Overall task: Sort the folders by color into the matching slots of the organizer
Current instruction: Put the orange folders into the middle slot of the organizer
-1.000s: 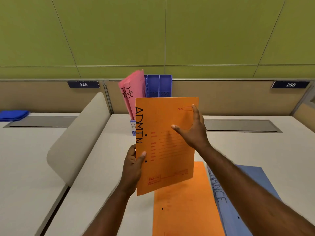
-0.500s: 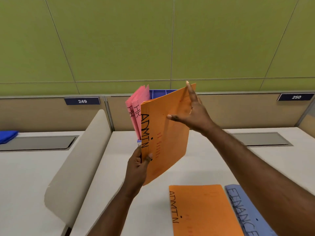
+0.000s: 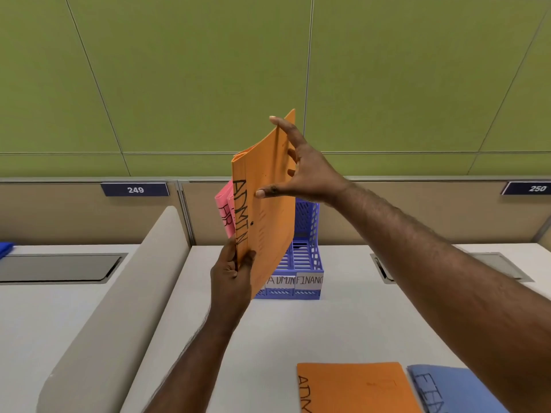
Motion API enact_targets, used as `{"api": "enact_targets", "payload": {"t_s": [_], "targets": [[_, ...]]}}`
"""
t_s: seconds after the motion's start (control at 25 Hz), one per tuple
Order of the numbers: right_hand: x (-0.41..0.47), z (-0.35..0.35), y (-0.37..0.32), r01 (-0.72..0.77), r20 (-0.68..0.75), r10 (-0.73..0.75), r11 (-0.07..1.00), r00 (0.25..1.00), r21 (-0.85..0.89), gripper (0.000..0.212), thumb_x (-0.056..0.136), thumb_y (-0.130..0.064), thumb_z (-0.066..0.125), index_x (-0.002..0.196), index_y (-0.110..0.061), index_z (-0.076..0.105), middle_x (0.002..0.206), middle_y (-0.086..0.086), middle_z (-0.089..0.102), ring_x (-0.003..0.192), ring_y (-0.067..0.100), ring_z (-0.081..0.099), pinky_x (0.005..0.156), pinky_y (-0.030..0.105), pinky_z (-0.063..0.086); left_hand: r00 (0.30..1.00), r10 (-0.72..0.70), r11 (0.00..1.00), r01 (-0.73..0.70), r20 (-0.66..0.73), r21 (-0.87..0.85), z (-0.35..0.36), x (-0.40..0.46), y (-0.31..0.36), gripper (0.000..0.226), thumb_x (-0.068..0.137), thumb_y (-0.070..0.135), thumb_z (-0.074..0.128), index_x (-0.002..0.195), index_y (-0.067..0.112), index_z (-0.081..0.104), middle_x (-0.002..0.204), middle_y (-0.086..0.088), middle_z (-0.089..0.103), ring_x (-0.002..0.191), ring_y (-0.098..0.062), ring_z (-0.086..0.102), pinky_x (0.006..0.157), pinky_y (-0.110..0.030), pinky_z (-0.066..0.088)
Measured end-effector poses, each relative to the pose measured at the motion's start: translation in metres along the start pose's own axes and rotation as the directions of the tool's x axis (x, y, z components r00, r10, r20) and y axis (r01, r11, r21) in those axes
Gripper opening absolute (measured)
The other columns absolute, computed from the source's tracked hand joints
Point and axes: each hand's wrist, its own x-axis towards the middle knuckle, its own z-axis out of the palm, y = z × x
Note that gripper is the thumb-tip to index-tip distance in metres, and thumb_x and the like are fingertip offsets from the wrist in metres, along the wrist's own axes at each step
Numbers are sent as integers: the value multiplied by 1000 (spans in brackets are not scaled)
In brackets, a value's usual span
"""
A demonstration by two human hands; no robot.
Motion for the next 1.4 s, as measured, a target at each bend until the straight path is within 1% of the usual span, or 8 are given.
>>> {"api": "enact_targets", "payload": {"t_s": [0.12,0.32,0.52,0.68,1.04,1.2,1.28,1.4], "targets": [[22,0,10,22,17,-22,1000,1000,0,126,45,-51,89,145,-49,13,161,1,12,146,29,22,109,61,33,995,20,1000,-18,-93,21,18,20,2,40,98,16,50,138,17,48,131,-1,59,115,-21,59,89,-45,56],[57,-3,35,10,32,-11,1000,999,29,130,48,-47,90,148,-45,8,161,5,14,145,30,24,111,57,33,987,12,1000,-8,-160,23,45,53,-3,39,99,20,48,137,18,47,136,-3,54,120,-24,55,93,-49,53],[78,4,60,-52,-29,57,986,998,157,138,44,-52,89,152,-36,3,161,3,14,144,24,25,112,40,32,985,18,1000,-22,-174,-20,57,77,-6,37,99,20,48,136,20,46,134,-1,56,119,-20,56,85,-33,54],[90,14,72,-67,-5,69,981,998,183,136,49,-47,90,153,-27,6,161,5,13,145,25,23,112,41,31,975,67,998,-68,-211,1,49,87,-8,36,99,25,49,135,27,47,128,5,60,113,-8,58,77,-16,47],[100,33,87,-51,11,50,980,999,191,130,55,-39,90,154,-23,6,160,6,13,144,28,22,112,46,32,971,49,998,-57,-232,-28,52,92,-22,37,100,23,48,136,27,46,127,9,60,114,2,57,71,-4,48],[102,30,101,-61,1,63,971,998,230,127,58,-37,90,153,-24,8,160,6,13,144,27,23,109,40,33,969,23,997,-40,-245,-63,68,98,-27,36,100,20,48,136,22,47,132,-3,57,120,-21,56,87,-26,52],[102,30,109,-64,4,65,970,998,236,122,61,-37,88,153,-25,8,160,6,14,143,26,25,104,35,33,970,20,996,-39,-243,-75,77,102,-31,37,99,19,49,136,21,46,134,-6,54,124,-24,52,95,-42,52],[100,32,122,-83,25,79,962,997,260,117,66,-38,84,153,-27,7,160,5,14,142,25,26,102,35,33,970,30,998,-43,-240,-51,90,108,-39,36,98,20,50,135,20,47,134,-4,54,124,-24,52,97,-49,52]]}}
